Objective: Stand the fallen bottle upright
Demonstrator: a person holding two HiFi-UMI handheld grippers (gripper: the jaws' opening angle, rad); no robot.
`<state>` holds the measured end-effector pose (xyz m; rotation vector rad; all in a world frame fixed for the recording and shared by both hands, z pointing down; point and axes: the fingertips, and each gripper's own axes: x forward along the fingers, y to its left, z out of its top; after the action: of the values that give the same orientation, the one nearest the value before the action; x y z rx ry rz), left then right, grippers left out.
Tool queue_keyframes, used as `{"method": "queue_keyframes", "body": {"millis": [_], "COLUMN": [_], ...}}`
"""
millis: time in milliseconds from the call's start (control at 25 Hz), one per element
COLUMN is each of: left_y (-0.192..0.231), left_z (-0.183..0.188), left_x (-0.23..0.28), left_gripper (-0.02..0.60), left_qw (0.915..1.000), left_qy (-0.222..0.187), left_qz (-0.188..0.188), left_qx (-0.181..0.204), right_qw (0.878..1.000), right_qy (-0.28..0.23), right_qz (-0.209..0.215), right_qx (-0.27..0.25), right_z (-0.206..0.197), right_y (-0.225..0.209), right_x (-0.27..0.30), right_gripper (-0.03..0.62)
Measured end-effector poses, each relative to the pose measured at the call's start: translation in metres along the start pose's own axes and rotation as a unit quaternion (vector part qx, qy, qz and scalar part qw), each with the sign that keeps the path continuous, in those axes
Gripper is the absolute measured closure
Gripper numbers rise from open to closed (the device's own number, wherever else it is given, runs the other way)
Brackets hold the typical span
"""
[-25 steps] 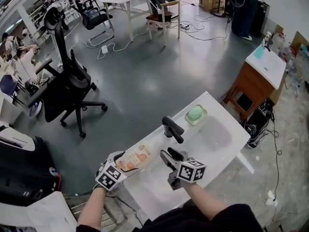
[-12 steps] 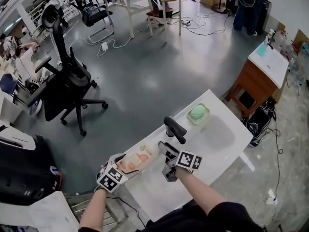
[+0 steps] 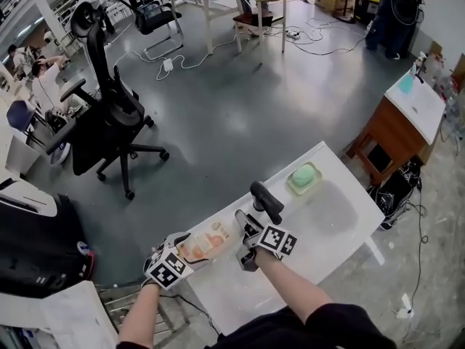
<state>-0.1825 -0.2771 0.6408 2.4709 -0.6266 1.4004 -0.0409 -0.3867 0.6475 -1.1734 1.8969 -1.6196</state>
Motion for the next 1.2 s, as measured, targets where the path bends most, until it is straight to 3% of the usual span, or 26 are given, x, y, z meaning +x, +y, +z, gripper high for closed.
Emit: {"method": "queue_keyframes", "body": {"millis": [240, 960, 1200], "left_y": [0.0, -0.012, -0.013], "left_z": [0.002, 0.003, 0.001], "left_x": [0.001, -0.005, -0.017], "left_gripper": [0.184, 0.186, 0.186], "left_qw": [1.0, 0.9987, 0.9962], "left_qy": [-0.005, -0.042, -0.077], "left_qz": [0.002, 0.017, 0.037], "left_qx": [-0.004, 0.024, 0.017], "right_qw": [1.0, 0.999, 0.999], "right_qy": [0.006, -0.039, -0.043], "right_qz": [-0.017, -0.005, 0.023], "right_qx": [-0.003, 0.035, -0.006], "right_z": [0.002, -0.002, -0.004], "right_y": [-0.005, -0.002, 0.031], "right_x": [0.005, -0.03, -0.042], "right_gripper": [0.45, 0.459, 0.462]}}
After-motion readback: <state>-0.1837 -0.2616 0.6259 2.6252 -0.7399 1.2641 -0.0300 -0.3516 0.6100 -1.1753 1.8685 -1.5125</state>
